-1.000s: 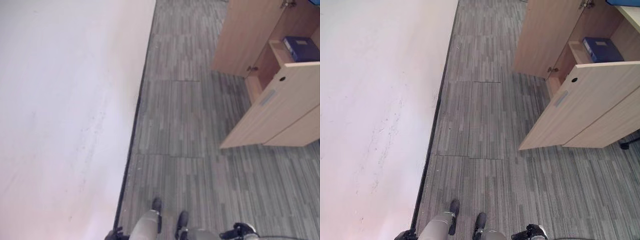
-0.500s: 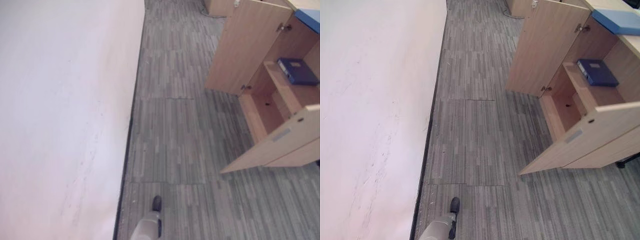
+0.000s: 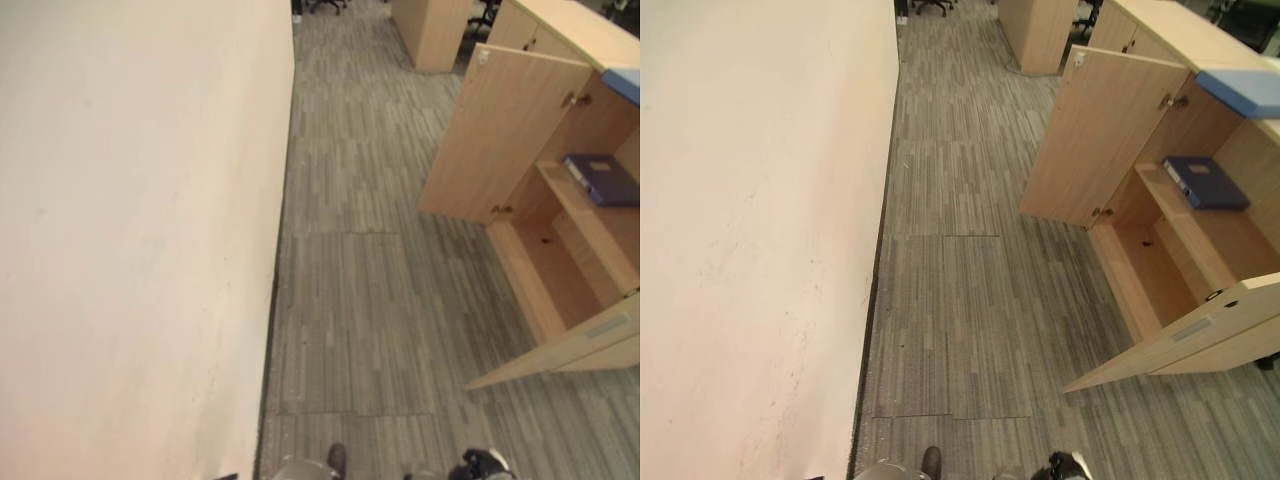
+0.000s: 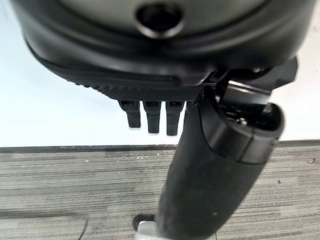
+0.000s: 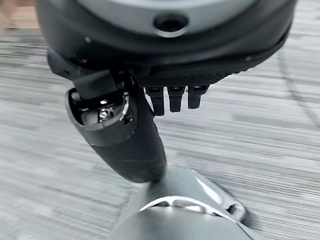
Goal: Put the empty folder in the office cabinet
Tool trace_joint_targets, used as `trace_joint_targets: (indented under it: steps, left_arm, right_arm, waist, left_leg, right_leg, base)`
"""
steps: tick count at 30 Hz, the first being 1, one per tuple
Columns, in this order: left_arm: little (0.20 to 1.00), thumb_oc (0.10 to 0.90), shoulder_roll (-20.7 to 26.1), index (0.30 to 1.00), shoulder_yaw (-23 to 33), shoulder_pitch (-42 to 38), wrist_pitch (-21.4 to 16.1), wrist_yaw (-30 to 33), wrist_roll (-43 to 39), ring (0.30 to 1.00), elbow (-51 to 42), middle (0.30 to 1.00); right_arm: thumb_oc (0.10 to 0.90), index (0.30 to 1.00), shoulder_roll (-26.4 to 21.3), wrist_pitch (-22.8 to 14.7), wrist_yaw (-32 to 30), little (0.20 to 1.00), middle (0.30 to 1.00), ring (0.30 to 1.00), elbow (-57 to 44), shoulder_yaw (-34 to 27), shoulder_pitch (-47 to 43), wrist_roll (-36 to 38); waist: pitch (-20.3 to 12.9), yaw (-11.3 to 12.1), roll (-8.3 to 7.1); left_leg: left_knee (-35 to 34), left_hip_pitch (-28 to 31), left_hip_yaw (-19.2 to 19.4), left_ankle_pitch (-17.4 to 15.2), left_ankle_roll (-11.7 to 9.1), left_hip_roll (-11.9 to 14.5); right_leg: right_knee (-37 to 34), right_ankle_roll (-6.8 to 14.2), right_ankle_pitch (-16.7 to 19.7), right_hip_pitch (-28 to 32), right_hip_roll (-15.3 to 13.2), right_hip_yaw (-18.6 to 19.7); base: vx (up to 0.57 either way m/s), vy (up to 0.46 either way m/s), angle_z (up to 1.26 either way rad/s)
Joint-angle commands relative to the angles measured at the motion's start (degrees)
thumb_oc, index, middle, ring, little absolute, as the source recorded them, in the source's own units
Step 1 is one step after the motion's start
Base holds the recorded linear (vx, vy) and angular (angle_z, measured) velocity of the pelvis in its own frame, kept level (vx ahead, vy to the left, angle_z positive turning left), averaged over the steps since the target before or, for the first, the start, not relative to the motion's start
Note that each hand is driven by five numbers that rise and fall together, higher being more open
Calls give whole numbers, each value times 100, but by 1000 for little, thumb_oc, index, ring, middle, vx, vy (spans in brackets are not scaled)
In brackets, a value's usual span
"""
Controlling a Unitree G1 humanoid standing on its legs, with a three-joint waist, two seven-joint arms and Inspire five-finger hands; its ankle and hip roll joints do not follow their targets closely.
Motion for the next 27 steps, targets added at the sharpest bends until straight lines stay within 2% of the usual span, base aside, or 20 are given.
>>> trace_joint_targets:
  steps: [1, 2, 3, 4, 7, 8, 12, 13, 14, 15, 16, 17, 18, 19, 20, 21, 22, 25, 26, 27]
  left_arm:
    - [900, 800, 355, 900, 186, 235, -7, 219, 39, 900, 66, 900]
    - [900, 800, 362, 900, 257, 234, -10, 251, 103, 900, 101, 900]
    - [900, 800, 361, 900, 257, 234, -11, 251, 103, 900, 101, 900]
    - [900, 800, 359, 900, 331, 222, -6, 249, 101, 900, 143, 900]
    - [900, 800, 377, 900, 406, 207, 3, 267, 139, 900, 224, 900]
    - [900, 800, 353, 900, 426, 222, 18, 292, 113, 900, 248, 900]
    - [900, 800, 325, 900, 380, 215, 22, 280, 123, 900, 255, 900]
    - [900, 800, 316, 900, 296, 185, 26, 292, 155, 900, 279, 900]
    - [900, 800, 316, 900, 296, 185, 26, 292, 155, 900, 279, 900]
    - [900, 800, 317, 900, 272, 164, 25, 299, 169, 900, 273, 900]
    - [900, 800, 331, 900, 263, 139, 8, 274, 150, 900, 224, 900]
    - [900, 800, 331, 900, 263, 139, 8, 274, 150, 900, 223, 900]
    - [900, 800, 365, 900, 222, 71, 0, 259, 106, 900, 89, 900]
    - [900, 800, 358, 900, 167, 28, 11, 259, 122, 900, 30, 900]
    - [900, 800, 358, 900, 167, 28, 11, 259, 122, 900, 30, 900]
    - [900, 800, 341, 900, 126, 24, 16, 266, 140, 900, 9, 900]
    - [900, 800, 308, 900, 110, 60, 31, 261, 128, 900, 18, 900]
    - [900, 800, 266, 900, 132, 125, 31, 243, 76, 900, 60, 900]
    - [900, 800, 265, 900, 122, 120, 39, 239, 99, 900, 84, 900]
    - [900, 800, 269, 900, 113, 139, 49, 239, 122, 900, 112, 900]
  right_arm:
    - [800, 900, 33, -29, 58, 900, 900, 900, -119, -49, -39, 116]
    - [800, 900, -15, -26, 33, 900, 900, 900, -257, -80, -51, 119]
    - [800, 900, -16, -26, 33, 900, 900, 900, -258, -79, -50, 119]
    - [800, 900, -32, -18, 40, 900, 900, 900, -270, -94, -44, 107]
    - [800, 900, -24, -11, 71, 900, 900, 900, -173, -109, -17, 112]
    - [800, 900, -23, 6, 94, 900, 900, 900, -63, -99, 11, 97]
    - [800, 900, -36, 44, 121, 900, 900, 900, 172, -52, 79, 21]
    - [800, 900, -32, 34, 115, 900, 900, 900, 240, -70, 112, 47]
    - [800, 900, -32, 34, 115, 900, 900, 900, 240, -70, 112, 47]
    - [800, 900, -22, 24, 118, 900, 900, 900, 247, -108, 161, 100]
    - [800, 900, 0, 17, 115, 900, 900, 900, 298, -153, 239, 179]
    - [800, 900, 0, 17, 115, 900, 900, 900, 298, -153, 239, 179]
    - [800, 900, 4, 9, 55, 900, 900, 900, 402, -162, 255, 263]
    - [800, 900, -22, 24, 27, 900, 900, 900, 450, -170, 234, 291]
    - [800, 900, -22, 24, 27, 900, 900, 900, 450, -170, 234, 291]
    - [800, 900, -55, 27, -10, 900, 900, 900, 507, -182, 226, 330]
    - [800, 900, -84, 25, -29, 900, 900, 900, 510, -243, 240, 406]
    - [800, 900, -106, 1, 5, 900, 900, 900, 453, -262, 269, 470]
    - [800, 900, -105, 2, 17, 900, 900, 900, 474, -239, 282, 419]
    - [800, 900, -110, 5, 22, 900, 900, 900, 491, -187, 306, 366]
  waist:
    - [363, 31, 17]
    - [439, -51, -89]
    - [446, -52, -84]
    - [468, -95, -164]
    - [442, -71, -259]
    - [370, -66, -313]
    - [263, -50, -294]
    - [216, -96, -282]
    - [216, -96, -282]
    - [187, -125, -302]
    - [195, -131, -373]
    - [196, -130, -370]
    - [347, -64, -497]
    - [426, -12, -509]
    - [426, -12, -508]
    - [446, 54, -443]
    - [435, 81, -474]
    - [422, 133, -518]
    - [410, 140, -565]
    - [412, 179, -531]
  left_leg:
    - [-56, 74, -162, -328, -386, 195]
    - [-57, 200, -271, -426, -458, 141]
    - [-58, 209, -273, -429, -460, 146]
    - [-48, 276, -384, -511, -500, 78]
    - [-56, 363, -489, -620, -553, 19]
    - [-56, 450, -584, -739, -581, 51]
    - [-207, 594, -706, -829, -650, 260]
    - [-296, 701, -702, -915, -714, 446]
    - [-296, 701, -702, -915, -714, 446]
    - [-184, 743, -677, -1029, -788, 555]
    - [626, 569, -467, -842, -991, 697]
    - [639, 564, -466, -850, -992, 700]
    - [2394, -125, -334, -287, -1028, 804]
    - [3051, -418, -299, -125, -975, 821]
    - [3051, -419, -299, -126, -975, 822]
    - [3476, -494, -223, -222, -955, 950]
    - [3670, -767, -76, -243, -873, 951]
    - [3127, -1303, -53, -475, -810, 780]
    - [2592, -1425, -24, -356, -763, 720]
    - [2080, -1421, -103, -469, -828, 738]
  right_leg:
    - [-1364, 25, 1286, 92, 50, -28]
    - [-2267, 195, 1565, -24, 166, 119]
    - [-2279, 194, 1569, -9, 172, 115]
    - [-2779, 310, 1752, -72, 234, 268]
    - [-3019, 334, 1817, 50, 226, 226]
    - [-2921, 273, 1853, 106, 211, 160]
    - [-2726, 206, 1742, 131, 270, 11]
    - [-2427, 109, 1509, 28, 325, -21]
    - [-2427, 108, 1509, 28, 325, -21]
    - [-2361, 46, 1338, 94, 374, -21]
    - [-2395, -104, 1146, 401, 513, -33]
    - [-2396, -105, 1146, 403, 517, -34]
    - [-2538, -309, 1057, 741, 669, -22]
    - [-2589, -400, 1004, 863, 750, -19]
    - [-2589, -401, 1004, 862, 750, -19]
    - [-2623, -453, 844, 1048, 928, 55]
    - [-2672, -512, 737, 1236, 970, 153]
    - [-2631, -530, 540, 1452, 960, 368]
    - [-2582, -530, 521, 1422, 898, 366]
    - [-2523, -496, 341, 1526, 948, 424]
  base:
    - [173, -131, 44]
    - [171, -129, 25]
    - [331, -185, 29]
    - [257, -131, 39]
    - [273, -133, 54]
    - [456, -228, 35]
    - [319, -184, 36]
    - [209, -125, 17]
    - [332, -200, 24]
    - [306, -228, 14]
    - [305, -228, 16]
    - [272, -341, 9]
    - [126, -259, 4]
    - [126, -259, -5]
    - [163, -146, -33]
    - [267, -150, -56]
    - [342, -157, -40]
    - [227, -23, -25]
    - [235, 26, -21]
    - [181, 54, -23]
